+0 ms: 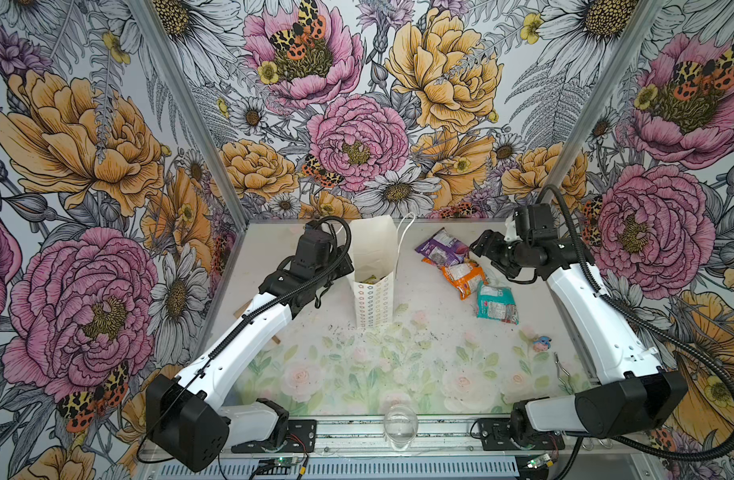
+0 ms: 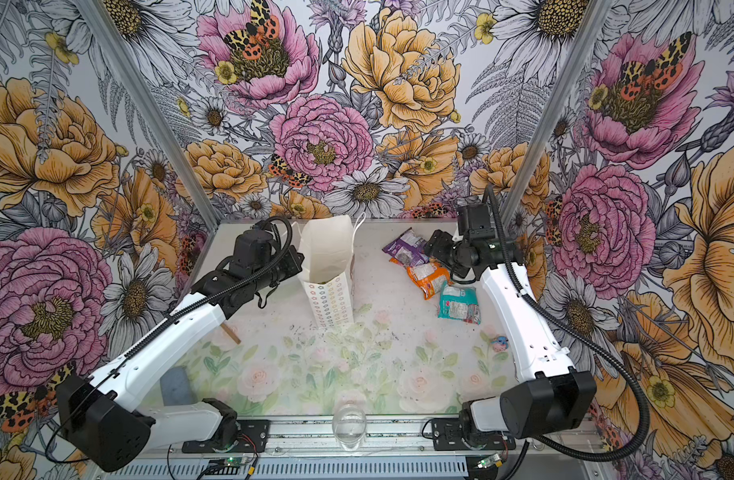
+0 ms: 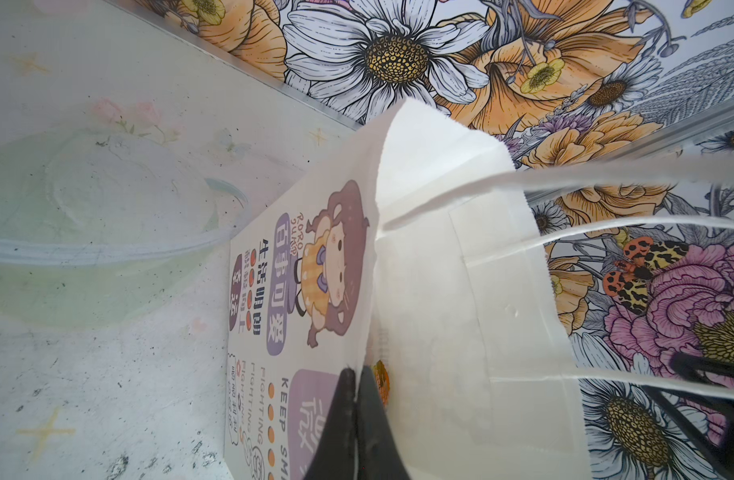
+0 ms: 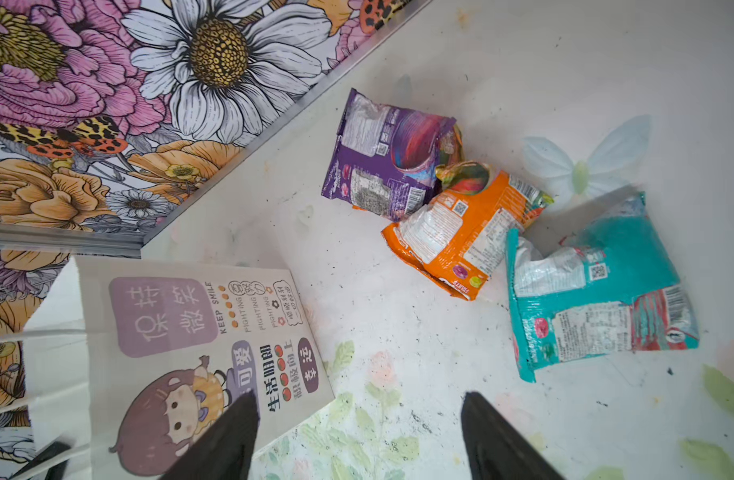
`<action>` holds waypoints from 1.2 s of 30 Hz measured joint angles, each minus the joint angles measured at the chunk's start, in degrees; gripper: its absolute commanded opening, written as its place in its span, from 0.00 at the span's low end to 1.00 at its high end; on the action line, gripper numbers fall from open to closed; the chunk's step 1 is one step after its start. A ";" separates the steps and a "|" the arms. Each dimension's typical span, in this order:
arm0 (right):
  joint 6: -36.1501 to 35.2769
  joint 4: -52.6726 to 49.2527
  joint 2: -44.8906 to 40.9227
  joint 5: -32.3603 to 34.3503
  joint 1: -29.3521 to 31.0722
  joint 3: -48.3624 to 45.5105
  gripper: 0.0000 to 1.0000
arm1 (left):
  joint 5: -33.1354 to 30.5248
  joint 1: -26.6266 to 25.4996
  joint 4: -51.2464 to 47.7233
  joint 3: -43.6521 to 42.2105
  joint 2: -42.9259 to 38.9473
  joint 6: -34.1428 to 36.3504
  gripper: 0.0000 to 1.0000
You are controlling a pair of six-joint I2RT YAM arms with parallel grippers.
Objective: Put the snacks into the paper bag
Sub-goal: 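Raise the right gripper from the bag and move it toward the remaining snacks, then lower the right gripper and grasp the orange fruit-print packet's top edge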
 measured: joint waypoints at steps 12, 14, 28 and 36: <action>8.39 7.82 4.07 -1.49 -1.51 -8.02 0.83 | 0.00 0.00 0.00 0.00 0.00 0.00 0.00; 9.11 9.03 5.29 -1.97 -1.62 -8.85 0.83 | 0.00 0.00 0.00 0.00 0.00 0.00 0.00; 14.47 17.20 12.57 -2.38 -1.62 -14.01 0.83 | 0.00 0.00 -0.44 -0.20 -0.81 0.00 0.00; 16.59 19.80 16.20 -2.05 -1.88 -14.58 0.83 | 0.00 0.00 -0.44 -0.20 -0.79 0.02 0.00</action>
